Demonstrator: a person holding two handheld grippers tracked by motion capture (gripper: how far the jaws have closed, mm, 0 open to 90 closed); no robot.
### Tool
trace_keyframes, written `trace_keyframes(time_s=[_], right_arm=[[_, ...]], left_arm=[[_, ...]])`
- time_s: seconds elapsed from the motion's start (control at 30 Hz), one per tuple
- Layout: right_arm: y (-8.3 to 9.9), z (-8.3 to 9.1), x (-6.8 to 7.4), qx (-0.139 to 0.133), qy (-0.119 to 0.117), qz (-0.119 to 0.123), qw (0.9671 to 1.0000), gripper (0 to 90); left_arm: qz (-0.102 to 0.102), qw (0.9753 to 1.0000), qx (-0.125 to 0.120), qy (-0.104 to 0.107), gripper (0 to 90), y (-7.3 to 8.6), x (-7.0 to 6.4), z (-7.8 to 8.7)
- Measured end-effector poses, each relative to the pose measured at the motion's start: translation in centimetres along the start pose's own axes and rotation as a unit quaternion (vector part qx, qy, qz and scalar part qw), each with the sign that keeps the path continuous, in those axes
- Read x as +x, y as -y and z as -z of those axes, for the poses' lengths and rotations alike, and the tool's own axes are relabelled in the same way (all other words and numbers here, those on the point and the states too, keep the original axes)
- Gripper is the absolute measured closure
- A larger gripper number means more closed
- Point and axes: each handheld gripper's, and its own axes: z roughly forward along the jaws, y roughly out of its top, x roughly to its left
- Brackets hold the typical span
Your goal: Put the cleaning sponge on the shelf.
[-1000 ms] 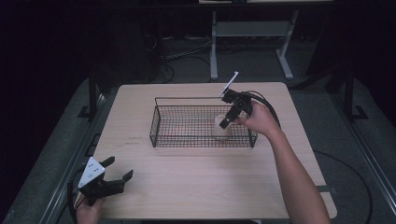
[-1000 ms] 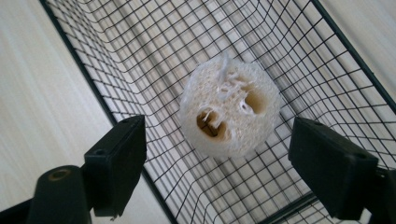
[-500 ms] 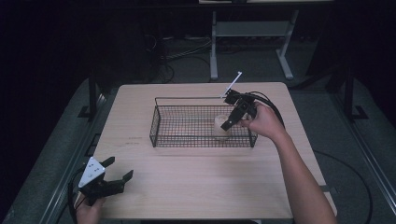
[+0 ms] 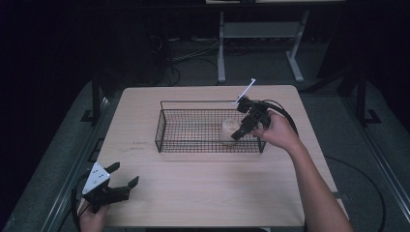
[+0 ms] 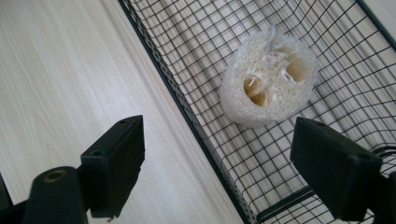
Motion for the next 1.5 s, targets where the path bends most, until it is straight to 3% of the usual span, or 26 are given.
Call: trace_keyframes(time_s=[0.6,0.77,1.3,1.5], right_arm=[[1.6,0.7,2.5,0.0,0.015,0.024,0.9996,17.2],[2.1,0.7,3.4,-0.004,0.009,0.036,0.9993,17.2],[3.9,-0.2,5.2,-0.005,0.009,0.056,0.9984,17.0],[4.8,-0.6,5.4,-0.004,0.005,0.051,0.9987,16.9]], left_arm=[[0.0,1.0,0.0,0.0,13.9,0.0,0.0,0.0],[0.001,1.0,0.0,0.0,13.9,0.0,-0.1,0.0],[0.002,1.0,0.0,0.0,14.0,0.0,0.0,0.1],[0.0,1.0,0.001,0.0,13.9,0.0,-0.1,0.1]])
